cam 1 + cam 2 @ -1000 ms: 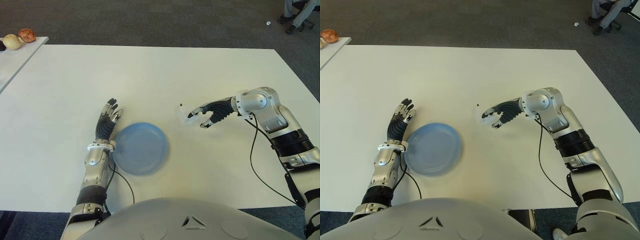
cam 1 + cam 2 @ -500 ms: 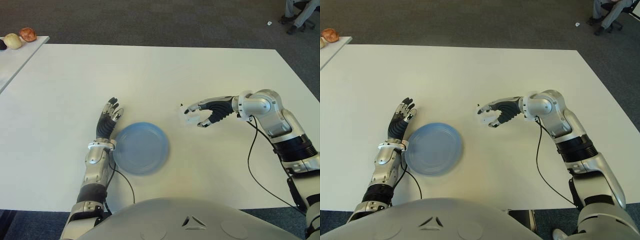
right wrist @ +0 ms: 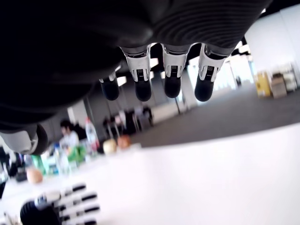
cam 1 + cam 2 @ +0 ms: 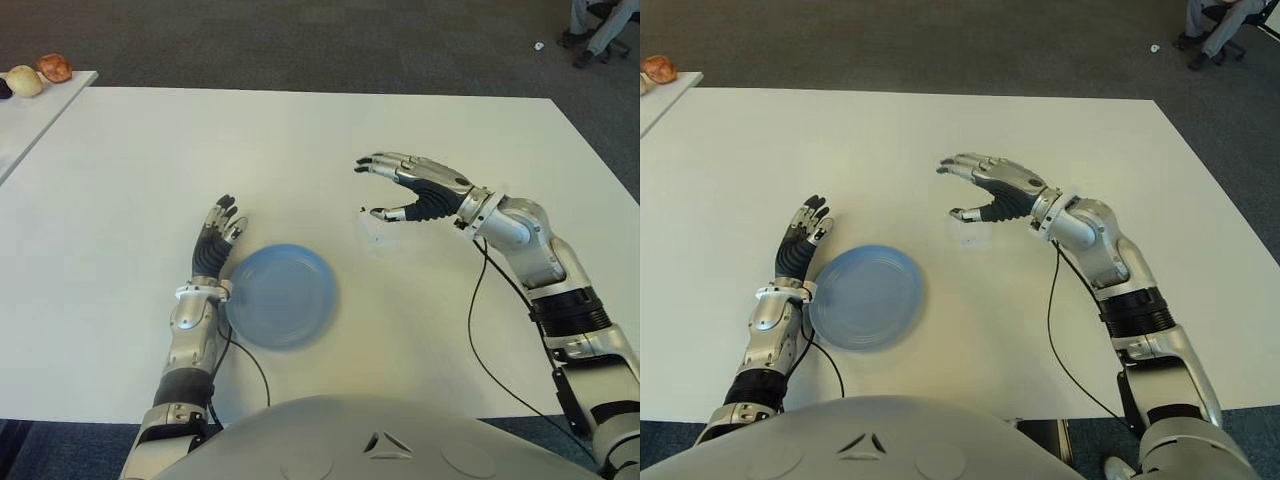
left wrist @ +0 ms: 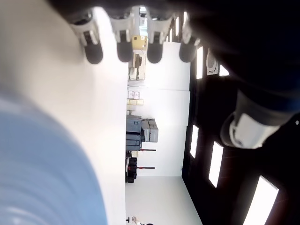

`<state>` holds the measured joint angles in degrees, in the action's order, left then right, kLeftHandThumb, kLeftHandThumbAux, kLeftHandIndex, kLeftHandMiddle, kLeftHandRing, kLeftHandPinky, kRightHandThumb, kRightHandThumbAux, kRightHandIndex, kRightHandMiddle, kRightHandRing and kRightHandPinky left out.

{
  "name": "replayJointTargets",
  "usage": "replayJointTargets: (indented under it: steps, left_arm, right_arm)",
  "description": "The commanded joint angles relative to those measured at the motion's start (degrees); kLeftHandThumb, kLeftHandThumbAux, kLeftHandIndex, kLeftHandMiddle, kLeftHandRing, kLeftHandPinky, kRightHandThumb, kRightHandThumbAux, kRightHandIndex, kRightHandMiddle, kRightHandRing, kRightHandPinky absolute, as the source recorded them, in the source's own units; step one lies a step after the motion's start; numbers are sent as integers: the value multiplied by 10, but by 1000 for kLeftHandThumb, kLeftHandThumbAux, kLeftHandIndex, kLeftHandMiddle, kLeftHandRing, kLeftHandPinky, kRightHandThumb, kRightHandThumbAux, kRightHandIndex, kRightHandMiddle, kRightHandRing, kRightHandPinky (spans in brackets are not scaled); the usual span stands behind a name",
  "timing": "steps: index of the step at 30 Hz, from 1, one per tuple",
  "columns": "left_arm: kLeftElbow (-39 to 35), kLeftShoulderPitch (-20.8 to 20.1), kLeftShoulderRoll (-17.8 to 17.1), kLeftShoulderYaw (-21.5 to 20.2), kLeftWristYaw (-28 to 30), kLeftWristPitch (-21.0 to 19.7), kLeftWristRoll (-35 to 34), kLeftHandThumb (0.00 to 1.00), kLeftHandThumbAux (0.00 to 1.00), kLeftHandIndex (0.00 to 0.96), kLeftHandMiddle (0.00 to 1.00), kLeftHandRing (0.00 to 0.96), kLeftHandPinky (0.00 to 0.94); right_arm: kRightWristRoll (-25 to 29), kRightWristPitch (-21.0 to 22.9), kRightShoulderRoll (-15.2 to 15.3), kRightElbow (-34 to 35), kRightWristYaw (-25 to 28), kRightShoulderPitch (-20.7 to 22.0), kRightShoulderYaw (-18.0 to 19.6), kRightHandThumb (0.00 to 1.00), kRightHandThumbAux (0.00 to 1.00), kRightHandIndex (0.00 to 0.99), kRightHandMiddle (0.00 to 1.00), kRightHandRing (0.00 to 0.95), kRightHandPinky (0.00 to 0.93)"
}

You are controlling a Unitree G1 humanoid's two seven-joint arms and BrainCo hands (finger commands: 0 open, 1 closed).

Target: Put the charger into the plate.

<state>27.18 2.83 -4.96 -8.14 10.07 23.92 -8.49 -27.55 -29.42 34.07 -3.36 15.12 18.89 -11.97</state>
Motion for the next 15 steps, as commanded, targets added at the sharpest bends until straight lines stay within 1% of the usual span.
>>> replayJointTargets:
  steps: [1, 9, 15]
  left_arm:
    - [53, 29, 6, 3, 4, -42, 2, 0, 539, 26, 73, 42, 24]
    - [60, 27, 5, 4, 5, -40, 2, 0, 537, 23, 65, 36, 16]
    - [63, 25, 7, 3, 2, -38, 2, 0, 538, 23, 69, 38, 16]
  right_arm:
    - [-49, -34, -42, -33, -131, -48, 16, 290, 273, 0, 0, 0, 0]
    - [-114, -25, -53, -42, -197, -56, 2, 311, 196, 0, 0, 0, 0]
    - [-140, -23, -54, -60, -221, -52, -9, 313, 156, 0, 0, 0, 0]
